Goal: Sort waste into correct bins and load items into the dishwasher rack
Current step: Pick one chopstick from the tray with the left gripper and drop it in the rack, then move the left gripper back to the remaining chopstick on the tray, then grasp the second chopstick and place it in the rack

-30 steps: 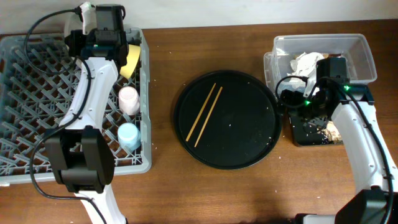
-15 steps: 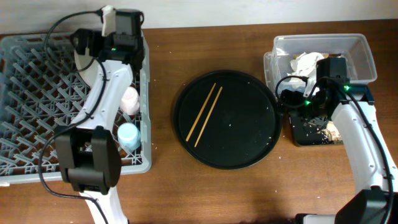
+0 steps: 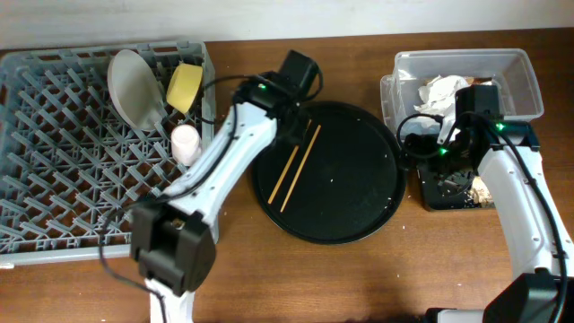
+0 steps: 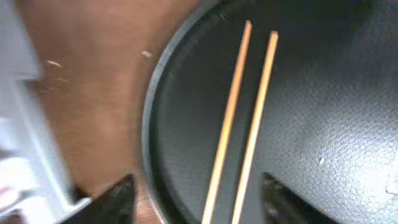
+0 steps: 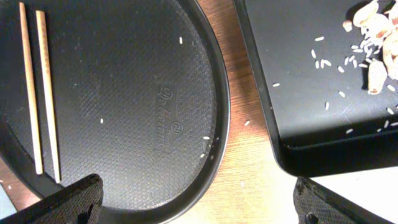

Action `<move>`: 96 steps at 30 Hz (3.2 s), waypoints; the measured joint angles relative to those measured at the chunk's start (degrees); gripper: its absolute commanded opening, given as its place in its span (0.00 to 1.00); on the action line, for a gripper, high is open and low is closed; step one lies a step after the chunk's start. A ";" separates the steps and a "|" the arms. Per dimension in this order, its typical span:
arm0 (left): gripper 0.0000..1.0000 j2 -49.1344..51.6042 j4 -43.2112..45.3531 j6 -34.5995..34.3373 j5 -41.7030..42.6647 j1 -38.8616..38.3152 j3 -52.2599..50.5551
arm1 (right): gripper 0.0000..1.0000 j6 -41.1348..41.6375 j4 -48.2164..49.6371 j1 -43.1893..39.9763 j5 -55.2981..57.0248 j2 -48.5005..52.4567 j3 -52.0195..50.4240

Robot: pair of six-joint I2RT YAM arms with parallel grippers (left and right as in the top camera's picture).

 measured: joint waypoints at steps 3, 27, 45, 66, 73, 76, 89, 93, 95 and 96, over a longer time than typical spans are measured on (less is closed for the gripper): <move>0.31 5.22 0.00 -2.03 4.35 -0.11 -0.04 | 0.99 0.00 -0.24 0.00 0.00 0.00 0.00; 0.01 16.50 2.16 -3.21 7.30 -0.11 -0.04 | 0.98 0.00 -0.52 0.00 0.00 0.00 0.00; 0.01 -8.57 -34.27 1.16 -1.44 29.64 24.17 | 0.98 0.00 -1.16 0.00 0.02 0.00 0.00; 0.54 -9.05 -11.76 10.19 -8.13 37.42 -13.00 | 0.98 0.00 -1.25 0.00 0.02 0.00 0.00; 0.54 -13.00 -11.43 10.29 8.31 34.80 -5.75 | 0.99 -0.02 -1.18 0.00 0.02 0.00 0.00; 0.54 -13.79 -7.78 10.29 14.56 22.64 -5.18 | 0.99 0.00 -1.22 0.00 0.00 0.00 0.00; 0.30 6.45 5.81 -5.31 11.80 -5.42 -5.18 | 0.98 0.00 -1.62 0.00 0.02 0.00 0.00; 0.31 9.31 6.36 -11.10 5.81 -6.16 -5.18 | 0.98 0.00 -1.66 0.00 0.02 0.00 0.00; 0.30 10.69 7.10 -12.17 4.61 -6.16 -5.18 | 0.98 0.00 -1.68 0.00 0.02 0.00 0.00; 0.31 11.72 7.34 -12.55 4.24 -6.16 -5.18 | 0.98 0.00 -1.70 0.00 0.02 0.00 0.00</move>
